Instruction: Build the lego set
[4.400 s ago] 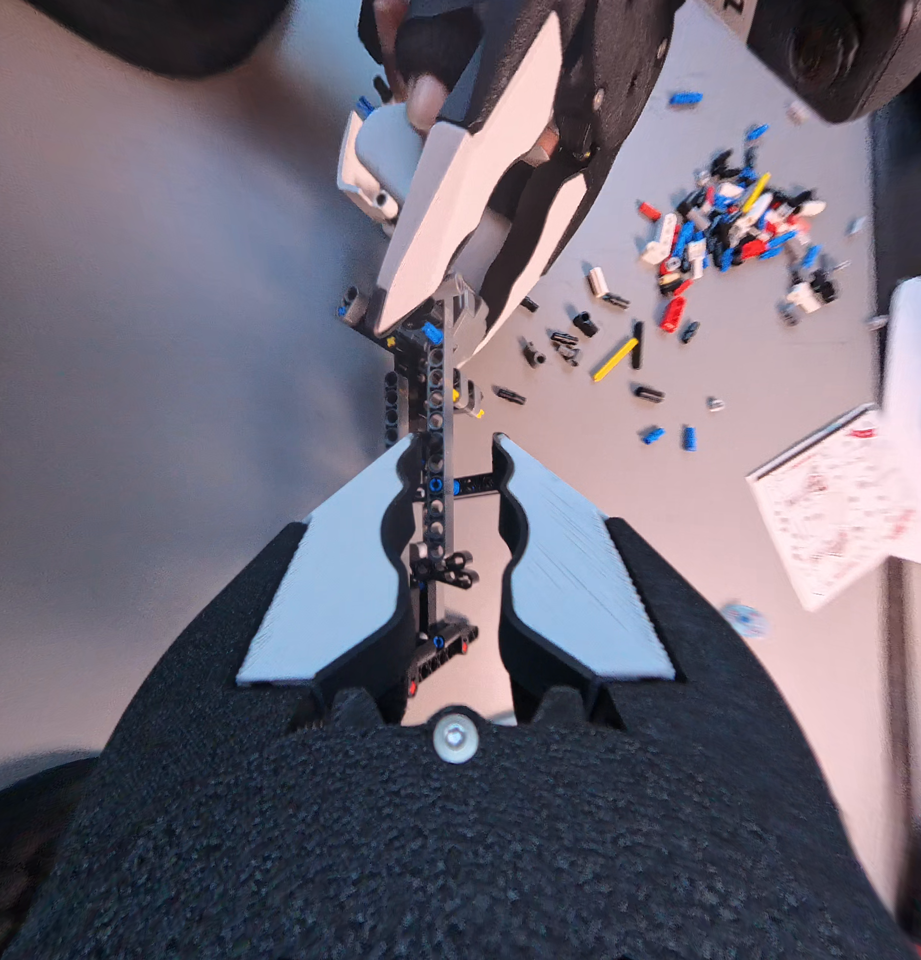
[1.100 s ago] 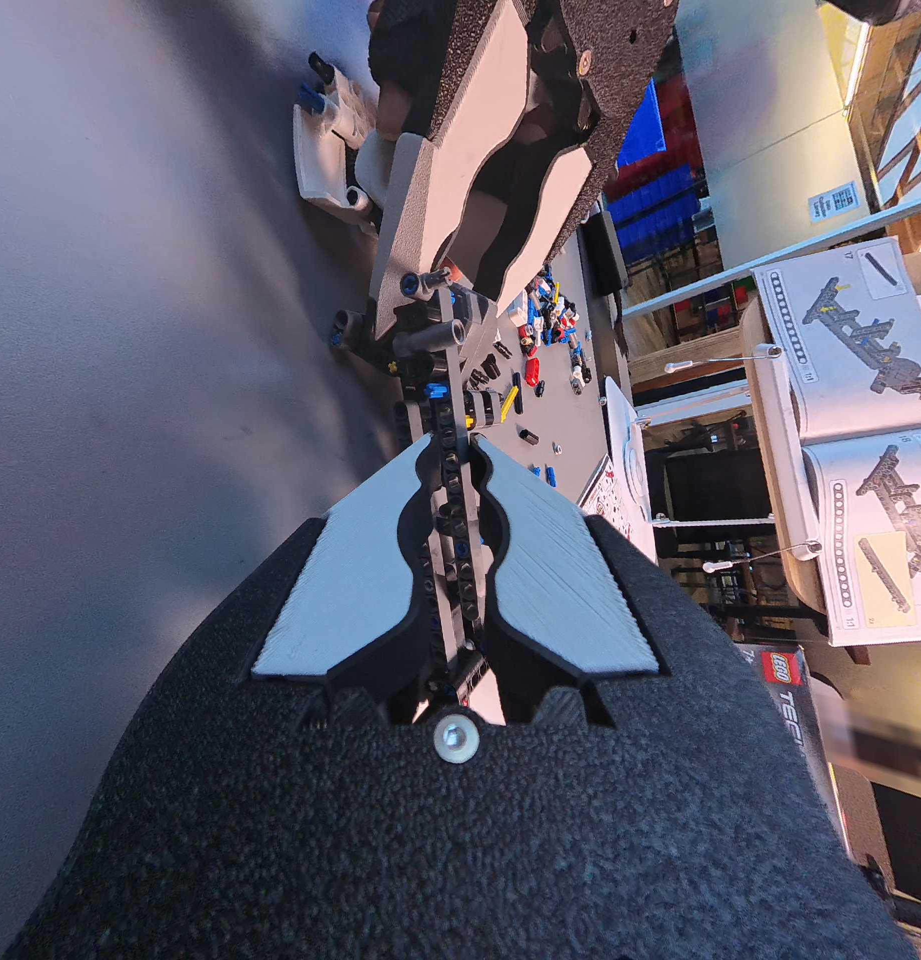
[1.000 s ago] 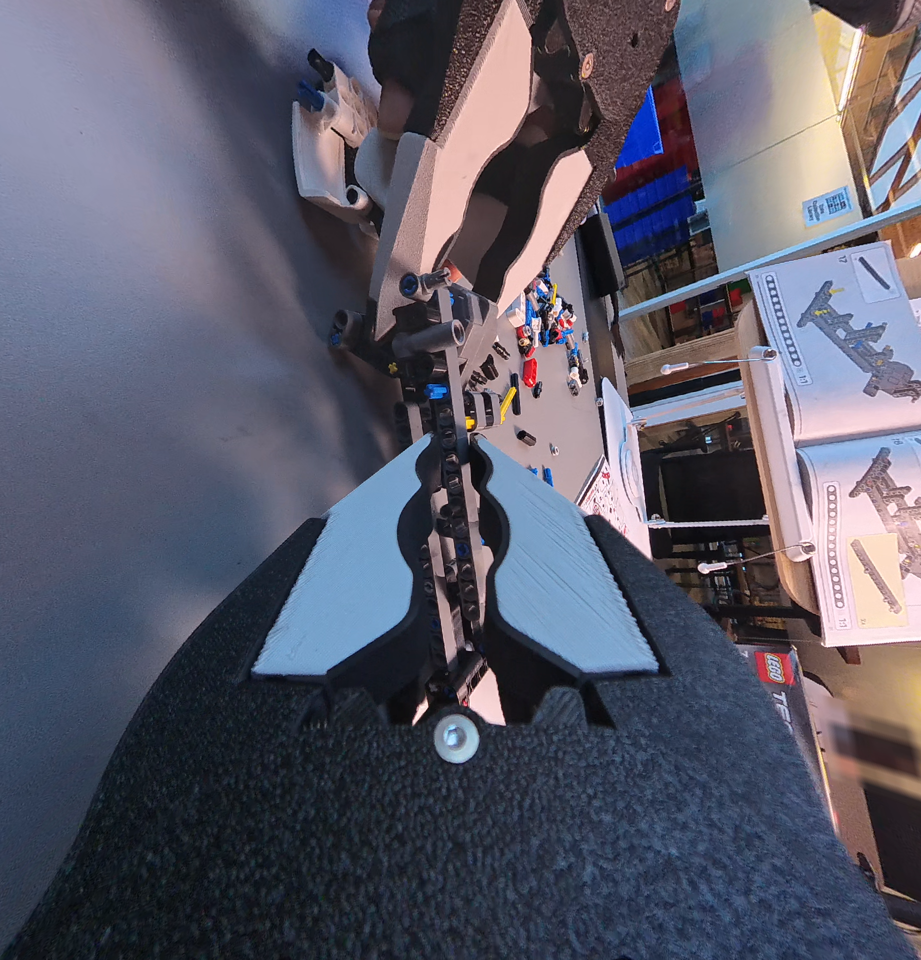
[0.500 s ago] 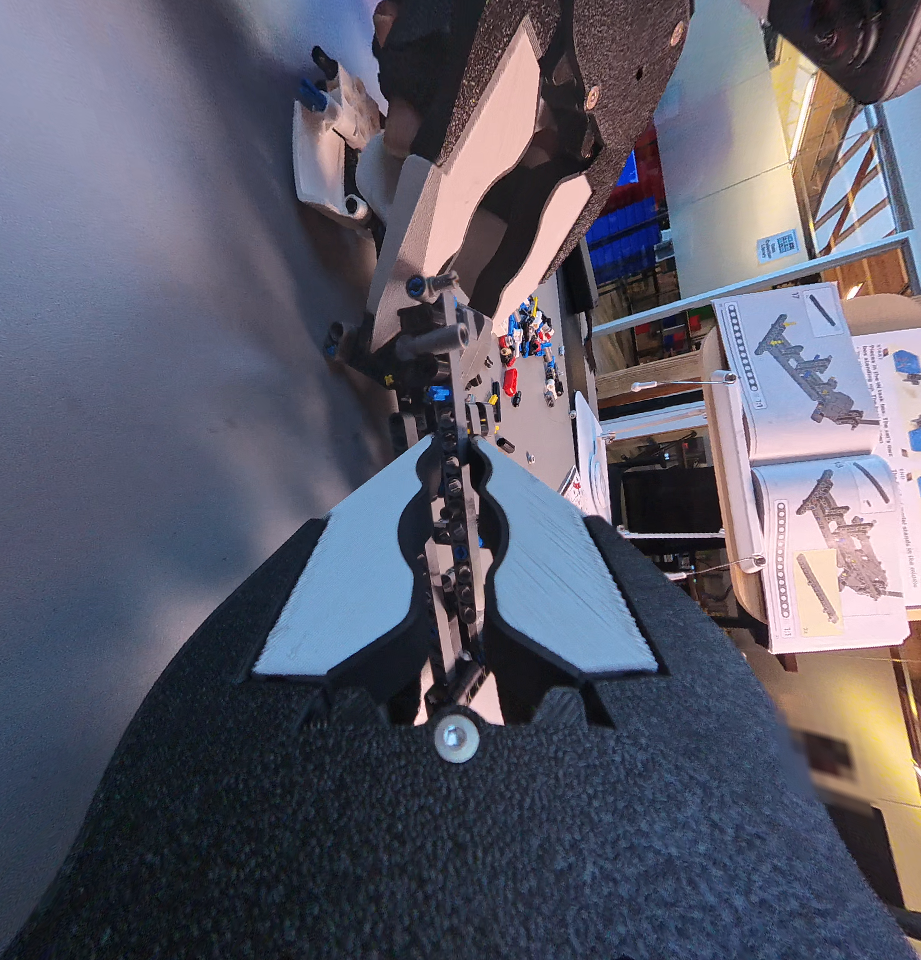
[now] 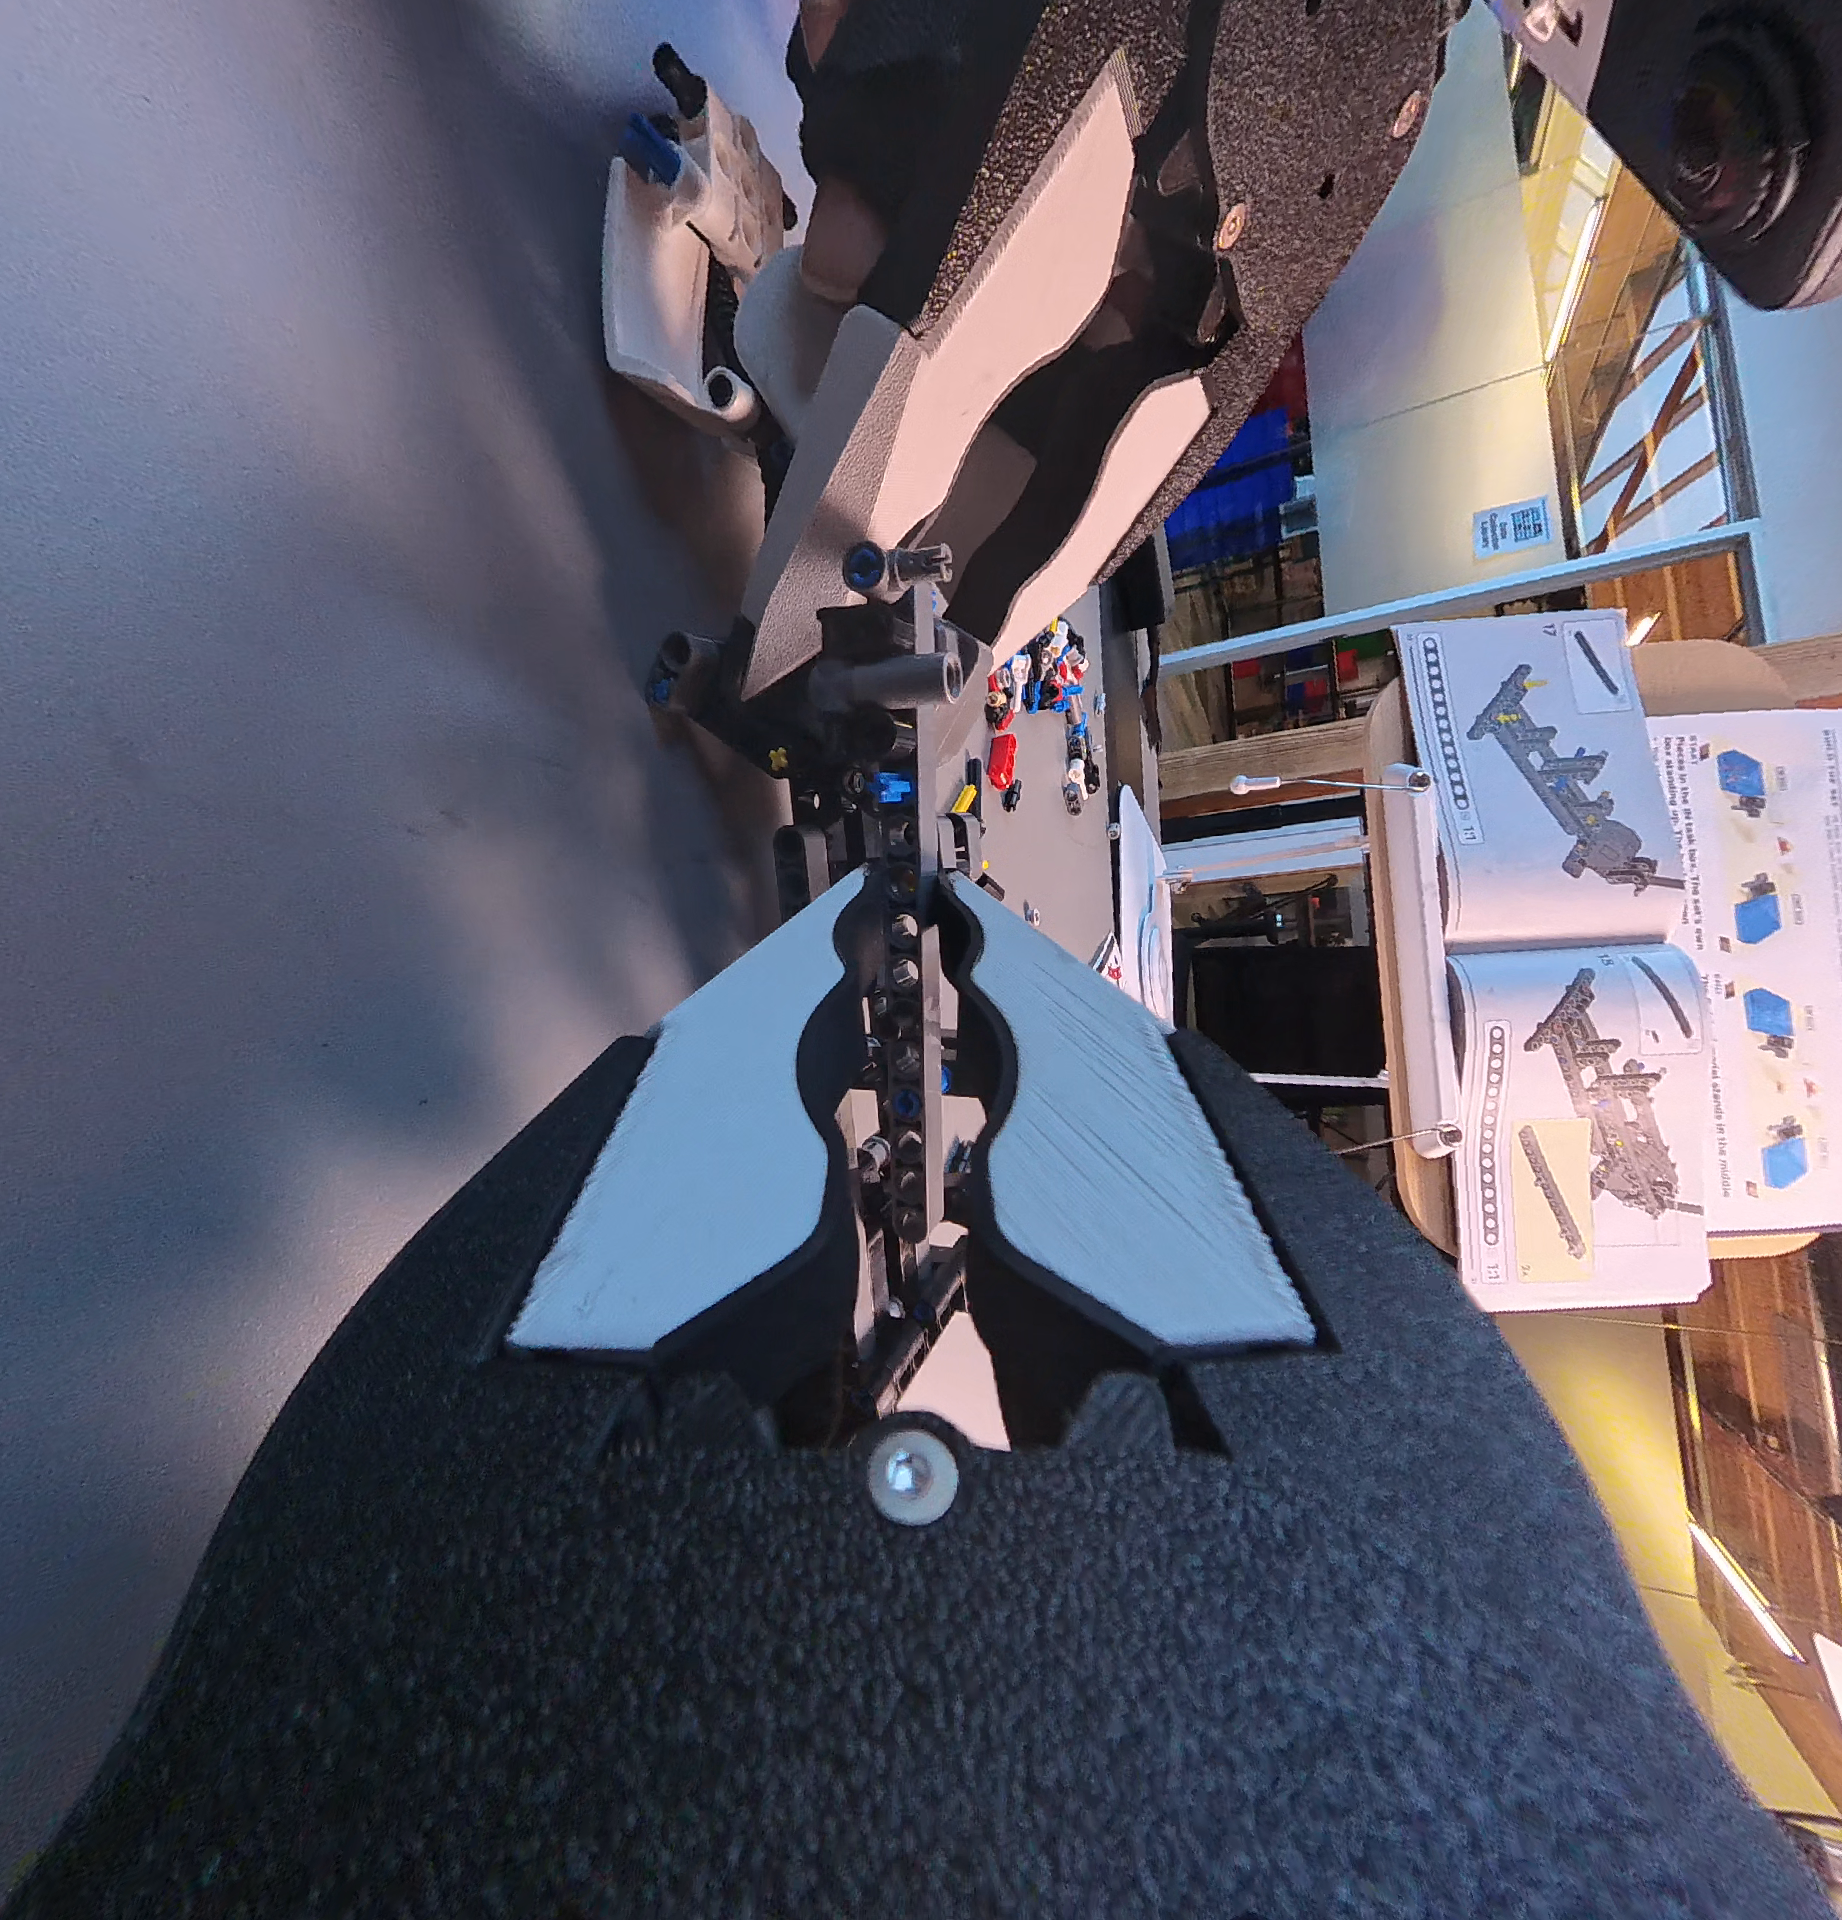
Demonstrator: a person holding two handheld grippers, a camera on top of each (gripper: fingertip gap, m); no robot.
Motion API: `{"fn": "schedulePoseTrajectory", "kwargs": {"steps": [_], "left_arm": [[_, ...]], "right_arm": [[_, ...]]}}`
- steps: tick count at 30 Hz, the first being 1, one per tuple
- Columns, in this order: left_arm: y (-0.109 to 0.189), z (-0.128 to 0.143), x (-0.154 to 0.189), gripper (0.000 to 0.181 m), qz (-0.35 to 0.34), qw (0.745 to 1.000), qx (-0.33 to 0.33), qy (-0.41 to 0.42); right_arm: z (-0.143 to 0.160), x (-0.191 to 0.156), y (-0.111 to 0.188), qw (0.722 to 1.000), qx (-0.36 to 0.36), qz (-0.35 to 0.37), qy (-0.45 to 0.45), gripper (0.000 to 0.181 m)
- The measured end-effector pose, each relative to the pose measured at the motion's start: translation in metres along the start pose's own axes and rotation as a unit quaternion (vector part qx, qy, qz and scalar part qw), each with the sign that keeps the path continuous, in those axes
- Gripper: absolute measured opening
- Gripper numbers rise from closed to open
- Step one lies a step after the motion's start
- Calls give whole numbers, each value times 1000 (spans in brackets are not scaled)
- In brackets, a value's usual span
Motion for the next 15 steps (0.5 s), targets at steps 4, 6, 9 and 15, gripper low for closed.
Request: {"fn": "schedulePoseTrajectory", "kwargs": {"steps": [4, 6, 9, 15], "left_arm": [[2, 4, 0, 47, 18, 1000, 14, -4], [6, 7, 2, 70, 60, 998, 12, 22], [16, 8, 1, 99, 97, 992, 12, 78], [13, -28, 7, 98, 34, 981, 24, 190]], "right_arm": [[0, -1, -3, 1000, -8, 1, 11, 9], [0, -1, -3, 1000, -13, 6, 19, 9], [0, 0, -4, 1000, -17, 6, 20, 9], [-2, 0, -7, 999, -31, 15, 36, 9]]}}
Point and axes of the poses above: each gripper's, where its closed fingertips meet, y back along the fingers, z out of its underside, x = y × z across the jaws, the point moved 7 cm from there along y, back along the fingers, and after that the axes turned 13 degrees about -z, right-handed, at the moved point
